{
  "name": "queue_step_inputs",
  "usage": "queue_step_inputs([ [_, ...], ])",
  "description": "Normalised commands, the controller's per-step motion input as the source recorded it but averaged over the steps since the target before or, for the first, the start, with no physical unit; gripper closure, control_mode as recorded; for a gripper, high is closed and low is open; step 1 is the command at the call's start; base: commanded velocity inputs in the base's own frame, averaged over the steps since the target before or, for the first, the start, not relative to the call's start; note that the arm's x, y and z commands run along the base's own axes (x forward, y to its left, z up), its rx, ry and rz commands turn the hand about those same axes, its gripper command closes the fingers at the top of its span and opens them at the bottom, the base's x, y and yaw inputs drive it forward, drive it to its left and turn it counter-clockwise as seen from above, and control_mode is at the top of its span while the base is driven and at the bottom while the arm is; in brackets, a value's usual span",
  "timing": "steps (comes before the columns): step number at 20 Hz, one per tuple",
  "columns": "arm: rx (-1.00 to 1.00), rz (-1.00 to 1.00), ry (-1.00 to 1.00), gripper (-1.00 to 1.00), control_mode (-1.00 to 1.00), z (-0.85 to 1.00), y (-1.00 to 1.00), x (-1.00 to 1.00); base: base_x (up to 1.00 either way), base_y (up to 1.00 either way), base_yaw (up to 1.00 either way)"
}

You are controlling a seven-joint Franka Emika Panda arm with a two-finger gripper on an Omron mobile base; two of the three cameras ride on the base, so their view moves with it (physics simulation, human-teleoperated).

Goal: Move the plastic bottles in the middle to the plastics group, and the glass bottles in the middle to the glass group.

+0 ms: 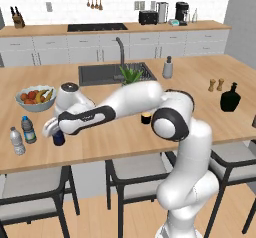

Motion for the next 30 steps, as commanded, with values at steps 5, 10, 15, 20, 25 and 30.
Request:
queue_step_inputs([
  [5,0.00,0.00,0.03,1.00,-1.00,0.00,0.00,0.25,0.00,0.00,0.00],
  [10,0.00,0.00,0.03,1.00,-1.00,0.00,0.00,0.25,0.00,0.00,0.00],
  [15,0.00,0.00,0.02,1.00,-1.00,0.00,0.13,0.19,0.00,0.00,0.00],
  [20,0.00,0.02,0.06,1.00,-1.00,0.00,0.17,0.13,0.00,0.00,0.00],
  [25,0.01,0.06,0.10,1.00,-1.00,0.00,0.20,0.00,0.00,0.00,0.00],
  [30,0.00,0.02,0.00,1.00,-1.00,0.00,0.10,0.01,0.00,0.00,0.00],
])
